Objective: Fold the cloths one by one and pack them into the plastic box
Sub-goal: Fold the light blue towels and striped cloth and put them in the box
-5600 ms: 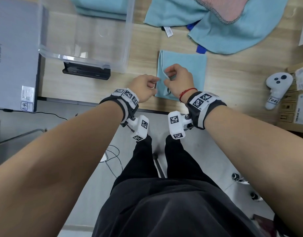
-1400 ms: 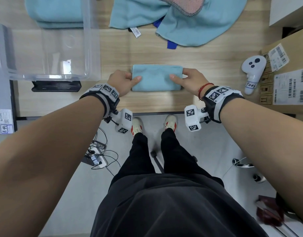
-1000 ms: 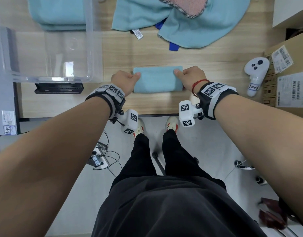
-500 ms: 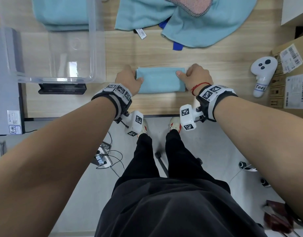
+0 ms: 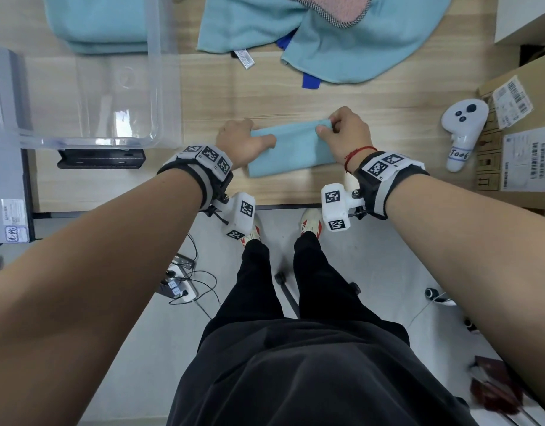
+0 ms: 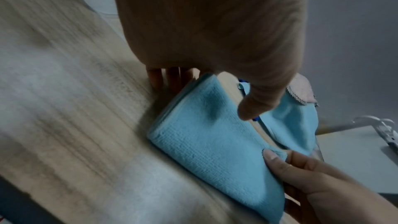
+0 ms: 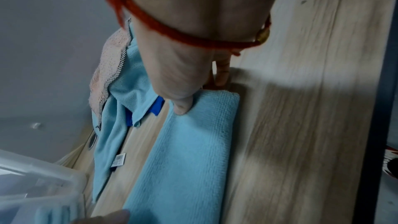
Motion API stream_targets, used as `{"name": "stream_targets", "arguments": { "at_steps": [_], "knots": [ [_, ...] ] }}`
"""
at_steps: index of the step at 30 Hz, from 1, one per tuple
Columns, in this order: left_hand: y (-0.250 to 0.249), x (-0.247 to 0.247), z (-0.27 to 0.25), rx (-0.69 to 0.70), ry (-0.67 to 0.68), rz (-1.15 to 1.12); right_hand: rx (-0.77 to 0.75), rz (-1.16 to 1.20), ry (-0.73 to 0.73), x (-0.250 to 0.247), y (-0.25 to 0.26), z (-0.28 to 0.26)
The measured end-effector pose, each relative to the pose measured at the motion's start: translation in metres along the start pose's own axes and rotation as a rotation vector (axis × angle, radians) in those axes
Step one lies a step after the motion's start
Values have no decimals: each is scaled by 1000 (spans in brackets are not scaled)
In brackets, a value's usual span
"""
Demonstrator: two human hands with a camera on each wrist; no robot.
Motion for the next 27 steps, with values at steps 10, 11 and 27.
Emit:
{"name": "stream_targets", "arguments": {
  "at_steps": [10, 11, 27],
  "knots": [
    [-4, 24, -15, 125, 199, 428, -17, 186, 107, -10, -25, -13],
    [-4, 24, -15, 125, 212, 445, -14, 207, 125, -12, -28, -15],
    [-127, -51, -85, 445, -92, 383, -254, 334, 109, -134, 34, -22]
  ]
}}
Point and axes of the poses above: each hand's wrist, its own z-axis towards the middle knuckle, its own x-axis out of the palm, y = z × x, the point moved 7 cm from there along z, towards the middle knuckle, and after that the axes turned 13 degrees about -z, right-handed, at the moved point
